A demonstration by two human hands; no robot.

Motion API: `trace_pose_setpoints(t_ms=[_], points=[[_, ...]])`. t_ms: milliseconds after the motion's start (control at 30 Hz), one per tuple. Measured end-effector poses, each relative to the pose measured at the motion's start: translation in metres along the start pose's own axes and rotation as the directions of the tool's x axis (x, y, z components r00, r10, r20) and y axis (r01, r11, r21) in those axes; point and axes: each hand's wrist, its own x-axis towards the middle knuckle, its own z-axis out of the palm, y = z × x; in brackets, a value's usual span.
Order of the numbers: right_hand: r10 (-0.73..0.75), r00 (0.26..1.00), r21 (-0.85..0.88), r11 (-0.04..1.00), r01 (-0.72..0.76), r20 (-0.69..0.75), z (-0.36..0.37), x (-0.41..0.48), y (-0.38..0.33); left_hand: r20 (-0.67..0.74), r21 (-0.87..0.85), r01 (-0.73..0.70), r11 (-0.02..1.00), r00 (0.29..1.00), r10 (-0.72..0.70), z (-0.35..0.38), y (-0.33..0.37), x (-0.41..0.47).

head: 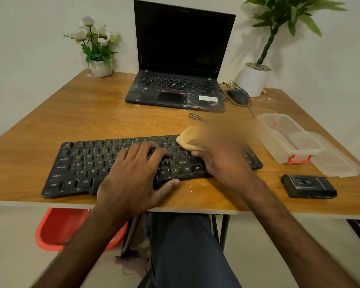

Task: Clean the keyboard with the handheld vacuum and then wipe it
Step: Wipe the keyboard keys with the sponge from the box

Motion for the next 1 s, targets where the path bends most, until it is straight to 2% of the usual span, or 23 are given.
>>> trace_pose_setpoints(t_ms=[100,200,267,333,433,500,600,667,833,1000], points=[[-0.104,0.994,0.022,0.994,0.104,0.014,-0.004,-0.021,-0.006,-0.002,0.0,-0.005,1.0,1.0,0.005,0.001,0.0,0.001],[-0.162,0.987,-0.075,0.984,0.161,-0.013,-0.002,-0.027,-0.005,-0.007,0.004,-0.017,1.0,1.0,0.017,0.001,0.001,-0.001],[-0.172,0.985,-0.192,0.968,0.163,-0.033,0.002,-0.014,-0.001,-0.002,0.005,-0.019,1.0,1.0,0.019,0.0,0.002,-0.001],[-0.107,0.994,-0.235,0.967,0.095,-0.037,0.001,0.005,0.004,0.004,0.004,-0.013,1.0,1.0,0.013,-0.001,0.002,0.0],[-0.025,1.0,-0.154,0.988,0.027,0.016,-0.002,0.021,0.007,0.017,0.002,0.003,1.0,1.0,-0.003,-0.001,0.003,0.001],[-0.081,0.995,-0.107,0.99,0.086,0.053,-0.002,0.011,-0.003,0.013,-0.006,0.011,1.0,1.0,-0.011,-0.001,0.003,0.0],[-0.17,0.985,-0.024,0.985,0.17,0.032,-0.005,-0.02,-0.015,-0.011,-0.012,-0.001,1.0,1.0,0.001,0.0,0.003,0.0],[-0.204,0.979,-0.039,0.978,0.204,0.012,-0.004,-0.032,-0.016,-0.024,-0.007,-0.011,1.0,1.0,0.011,0.002,0.002,0.0],[-0.153,0.988,-0.221,0.964,0.145,-0.019,0.004,-0.005,-0.002,-0.01,0.008,-0.009,1.0,1.0,0.009,0.001,0.002,0.0],[-0.006,1.0,-0.249,0.968,0.002,-0.015,0.008,0.034,0.009,-0.013,-0.002,0.0,1.0,1.0,0.0,0.0,0.002,-0.001]])
